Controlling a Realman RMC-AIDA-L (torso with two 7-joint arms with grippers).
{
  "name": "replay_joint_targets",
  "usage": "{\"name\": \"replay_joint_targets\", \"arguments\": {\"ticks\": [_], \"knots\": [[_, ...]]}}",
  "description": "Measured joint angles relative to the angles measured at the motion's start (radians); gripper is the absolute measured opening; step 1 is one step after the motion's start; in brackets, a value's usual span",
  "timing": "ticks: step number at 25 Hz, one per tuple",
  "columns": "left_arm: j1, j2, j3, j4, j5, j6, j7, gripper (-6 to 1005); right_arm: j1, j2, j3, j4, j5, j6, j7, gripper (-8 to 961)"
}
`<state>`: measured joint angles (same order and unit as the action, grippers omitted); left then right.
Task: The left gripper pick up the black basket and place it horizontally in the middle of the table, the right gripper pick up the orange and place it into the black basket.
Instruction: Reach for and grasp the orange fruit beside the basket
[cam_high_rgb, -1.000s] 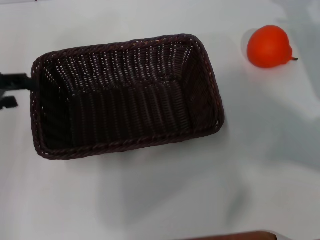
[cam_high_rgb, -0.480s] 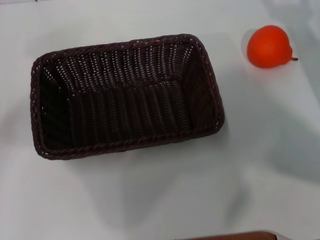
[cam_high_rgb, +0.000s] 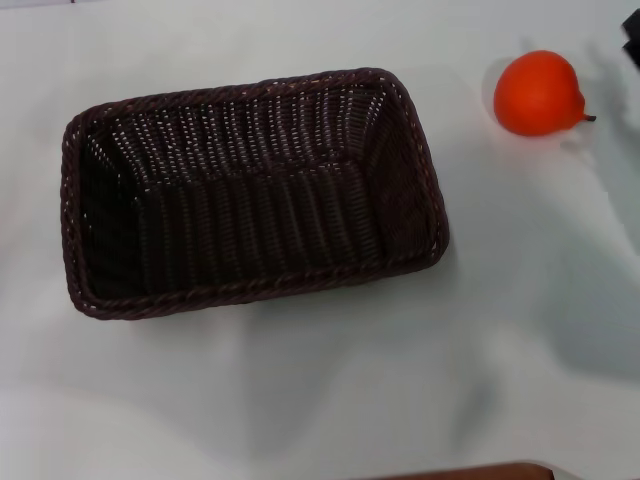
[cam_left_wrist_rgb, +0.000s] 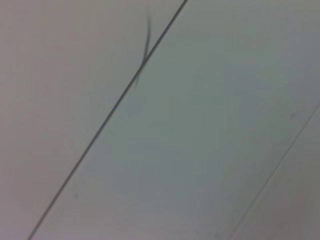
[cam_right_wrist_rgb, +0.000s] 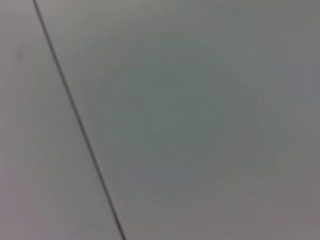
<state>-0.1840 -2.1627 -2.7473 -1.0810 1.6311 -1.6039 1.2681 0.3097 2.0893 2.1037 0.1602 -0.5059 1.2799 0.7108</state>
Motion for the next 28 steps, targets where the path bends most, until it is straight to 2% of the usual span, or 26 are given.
{"name": "replay_joint_targets", "arguments": {"ticks": [6, 14, 22, 28], "knots": [[-0.007, 0.000, -0.027, 0.091, -0.079, 0.001, 0.113, 710, 0.027, 0.000, -0.051, -0.012, 0.000, -0.140, -0.002, 911], [-0.032, -0.001, -0.019, 0.119, -0.092, -0.007, 0.140, 709, 0.086, -0.001, -0.133, -0.012, 0.000, -0.221, -0.010, 911], [-0.043, 0.000, -0.025, 0.139, -0.107, -0.017, 0.142, 708, 0.136, 0.002, -0.183, -0.009, 0.000, -0.378, -0.006, 880], [-0.044, 0.000, -0.030, 0.169, -0.116, -0.019, 0.142, 706, 0.127, 0.001, -0.191, -0.003, 0.000, -0.358, 0.011, 842]]}}
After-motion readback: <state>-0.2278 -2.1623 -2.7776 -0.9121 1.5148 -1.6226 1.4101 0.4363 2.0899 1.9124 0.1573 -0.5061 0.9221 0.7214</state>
